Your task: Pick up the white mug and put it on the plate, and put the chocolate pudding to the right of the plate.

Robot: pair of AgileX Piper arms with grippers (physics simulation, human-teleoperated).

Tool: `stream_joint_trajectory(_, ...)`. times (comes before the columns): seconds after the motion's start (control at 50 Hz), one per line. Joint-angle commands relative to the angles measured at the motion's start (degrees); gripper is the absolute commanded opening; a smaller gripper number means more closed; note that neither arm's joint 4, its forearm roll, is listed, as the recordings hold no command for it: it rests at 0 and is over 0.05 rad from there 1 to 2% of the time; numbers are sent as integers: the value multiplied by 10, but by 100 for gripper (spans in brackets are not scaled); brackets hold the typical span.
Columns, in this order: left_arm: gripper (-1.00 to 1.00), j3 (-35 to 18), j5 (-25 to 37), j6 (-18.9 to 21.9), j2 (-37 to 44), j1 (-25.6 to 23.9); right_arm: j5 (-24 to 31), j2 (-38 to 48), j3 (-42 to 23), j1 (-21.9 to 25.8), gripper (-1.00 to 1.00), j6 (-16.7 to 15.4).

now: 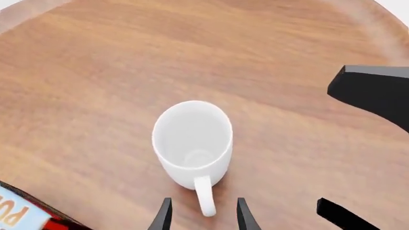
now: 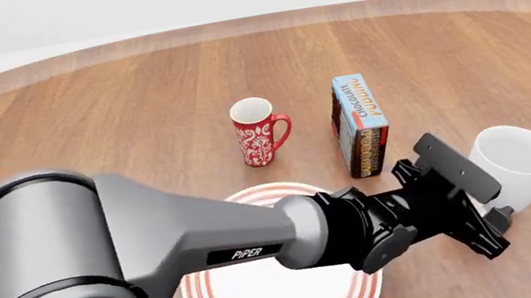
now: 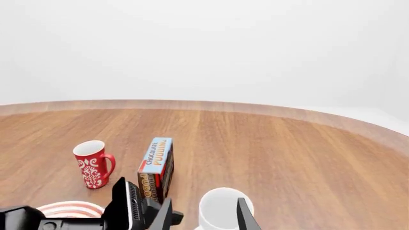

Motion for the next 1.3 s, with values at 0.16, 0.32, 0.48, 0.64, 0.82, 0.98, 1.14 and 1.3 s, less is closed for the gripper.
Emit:
stream_joint_trajectory(0.16,100,-44,28,4,34,7,0,0,0,1,100,0)
stream_joint_trajectory(0.32,100,-51,32,4,42,3,-1,0,1,1,100,0)
stream_joint_trajectory(0.48,100,-57,34,1,51,1,-1,0,1,1,100,0)
stream_joint_trajectory(0.64,100,-67,38,1,62,3,-1,0,1,1,100,0)
stream_joint_trajectory(0.82,100,-73,41,-1,72,5,-1,0,1,1,100,0)
stream_joint_trajectory(0.98,100,-75,40,-4,81,1,-1,0,1,1,100,0)
stream_joint_trajectory(1.14,100,-72,39,-6,84,-3,-1,0,1,1,100,1)
stream_joint_trajectory(1.3,-100,-72,39,-5,84,-1,-1,0,1,1,100,1)
